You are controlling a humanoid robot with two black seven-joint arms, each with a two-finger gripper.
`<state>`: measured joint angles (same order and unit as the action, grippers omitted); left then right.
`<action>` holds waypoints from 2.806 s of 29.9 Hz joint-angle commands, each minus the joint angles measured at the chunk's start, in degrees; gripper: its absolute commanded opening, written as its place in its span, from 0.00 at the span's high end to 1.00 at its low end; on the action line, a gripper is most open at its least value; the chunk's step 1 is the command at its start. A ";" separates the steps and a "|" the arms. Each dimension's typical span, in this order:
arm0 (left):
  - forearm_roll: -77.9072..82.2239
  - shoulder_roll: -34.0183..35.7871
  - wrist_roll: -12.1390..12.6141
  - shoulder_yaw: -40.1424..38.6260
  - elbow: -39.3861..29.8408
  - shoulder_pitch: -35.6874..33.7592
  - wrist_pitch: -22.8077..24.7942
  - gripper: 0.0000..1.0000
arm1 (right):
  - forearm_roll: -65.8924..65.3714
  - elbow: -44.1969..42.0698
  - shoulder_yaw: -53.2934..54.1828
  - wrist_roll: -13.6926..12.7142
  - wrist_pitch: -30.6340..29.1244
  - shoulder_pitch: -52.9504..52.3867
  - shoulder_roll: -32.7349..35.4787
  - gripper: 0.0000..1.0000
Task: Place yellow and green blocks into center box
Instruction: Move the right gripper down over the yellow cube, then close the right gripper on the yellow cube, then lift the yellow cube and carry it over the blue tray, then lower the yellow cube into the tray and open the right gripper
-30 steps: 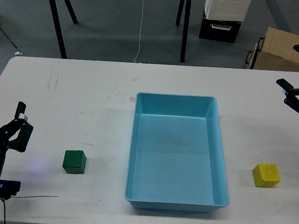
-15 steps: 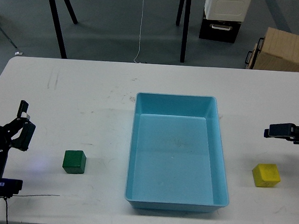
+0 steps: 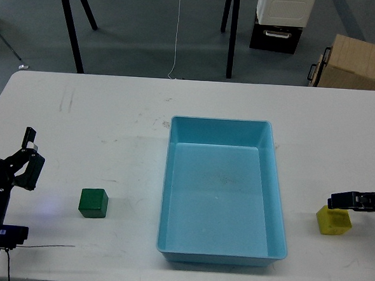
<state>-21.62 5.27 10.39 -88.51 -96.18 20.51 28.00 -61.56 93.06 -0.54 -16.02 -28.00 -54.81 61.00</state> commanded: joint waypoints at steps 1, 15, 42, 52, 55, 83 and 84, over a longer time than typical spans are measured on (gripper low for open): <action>0.00 0.01 -0.02 0.00 0.29 -0.03 0.00 0.00 | 0.03 -0.07 0.01 0.02 0.00 0.14 -0.71 0.00; 0.09 -0.08 0.07 0.00 0.82 -0.03 0.00 0.00 | -0.14 -1.04 -0.78 -0.07 0.00 0.93 -4.40 0.02; 0.09 -0.17 0.07 0.09 2.14 -0.12 0.00 0.00 | 17.15 0.98 -2.08 -3.32 0.75 -25.31 -6.30 1.00; 0.09 -0.17 0.07 0.09 2.49 -0.38 0.00 0.00 | 23.06 -3.41 -21.68 -3.23 6.99 -38.88 -32.94 1.00; 0.09 -0.17 0.07 0.00 2.49 -0.38 0.00 0.00 | 22.89 -4.72 -25.03 -3.32 7.52 -36.96 -37.43 0.98; 0.09 -0.26 0.15 0.26 2.49 -0.47 0.00 0.00 | 39.48 -23.88 -10.81 -3.84 9.98 -31.24 -32.80 0.00; 0.09 -0.26 0.15 0.18 2.49 -0.47 0.00 0.00 | 40.80 -24.59 -8.62 -3.84 9.90 -30.19 -31.39 0.00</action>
<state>-21.53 5.01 10.55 -88.24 -93.69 20.03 28.00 -26.12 72.01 -14.66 -19.89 -17.72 -86.97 26.59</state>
